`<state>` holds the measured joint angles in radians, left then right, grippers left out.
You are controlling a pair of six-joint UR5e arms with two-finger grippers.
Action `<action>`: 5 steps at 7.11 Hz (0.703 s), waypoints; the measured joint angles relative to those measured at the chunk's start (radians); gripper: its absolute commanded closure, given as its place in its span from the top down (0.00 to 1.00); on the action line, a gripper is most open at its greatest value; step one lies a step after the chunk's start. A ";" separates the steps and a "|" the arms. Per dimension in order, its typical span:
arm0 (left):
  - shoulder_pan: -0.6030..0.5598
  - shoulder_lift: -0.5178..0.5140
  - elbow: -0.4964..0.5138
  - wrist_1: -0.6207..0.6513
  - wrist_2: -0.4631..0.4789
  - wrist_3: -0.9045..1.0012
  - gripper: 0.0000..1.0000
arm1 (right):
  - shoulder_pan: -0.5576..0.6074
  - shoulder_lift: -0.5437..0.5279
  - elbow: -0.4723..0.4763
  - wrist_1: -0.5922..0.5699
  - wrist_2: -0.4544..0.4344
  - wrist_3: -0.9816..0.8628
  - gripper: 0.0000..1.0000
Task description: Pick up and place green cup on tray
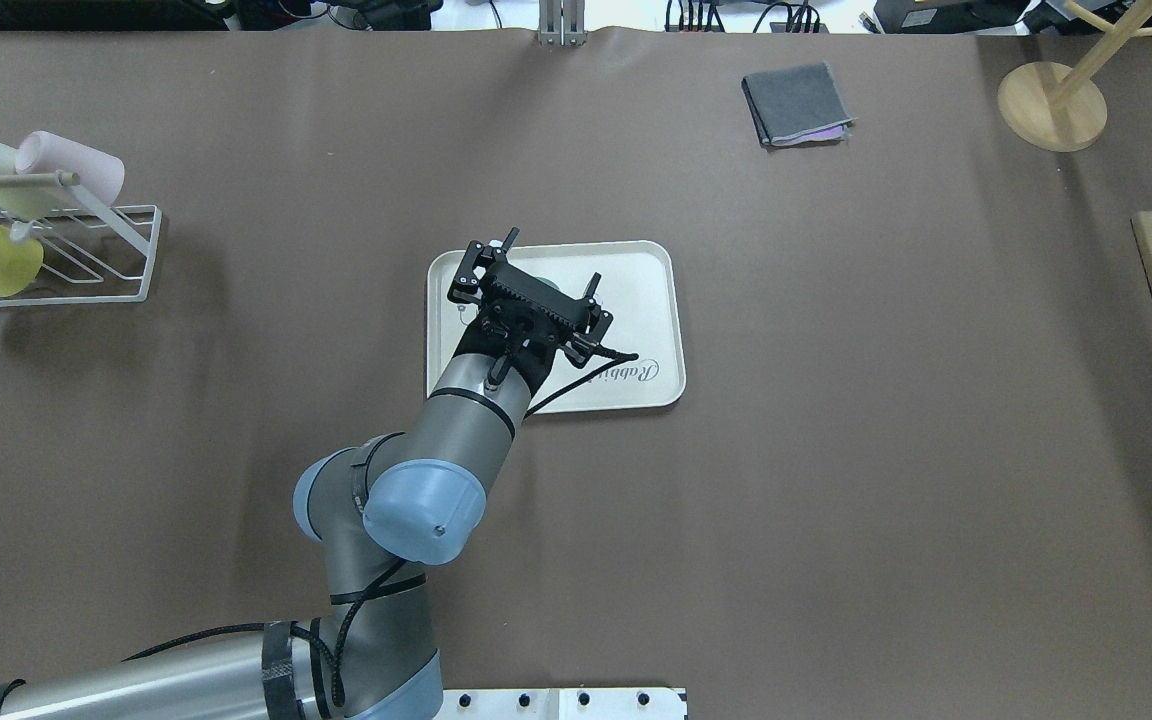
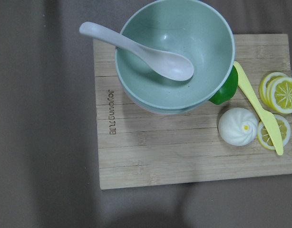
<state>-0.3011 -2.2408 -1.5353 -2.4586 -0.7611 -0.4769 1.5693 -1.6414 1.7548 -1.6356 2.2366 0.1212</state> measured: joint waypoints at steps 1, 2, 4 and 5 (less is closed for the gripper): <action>-0.016 0.032 -0.096 0.078 -0.017 0.003 0.97 | 0.000 0.000 0.000 0.000 0.000 0.000 1.00; -0.039 0.066 -0.173 0.132 -0.058 0.001 0.97 | 0.000 0.000 0.000 0.000 0.001 0.000 1.00; -0.134 0.158 -0.267 0.170 -0.209 -0.018 0.97 | 0.000 0.000 0.000 0.000 0.002 0.000 1.00; -0.214 0.205 -0.300 0.194 -0.332 -0.044 0.97 | 0.000 0.000 0.000 0.000 0.003 0.000 1.00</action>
<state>-0.5153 -2.0359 -1.8357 -2.2649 -1.0933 -0.5211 1.5692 -1.6414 1.7549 -1.6354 2.2394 0.1212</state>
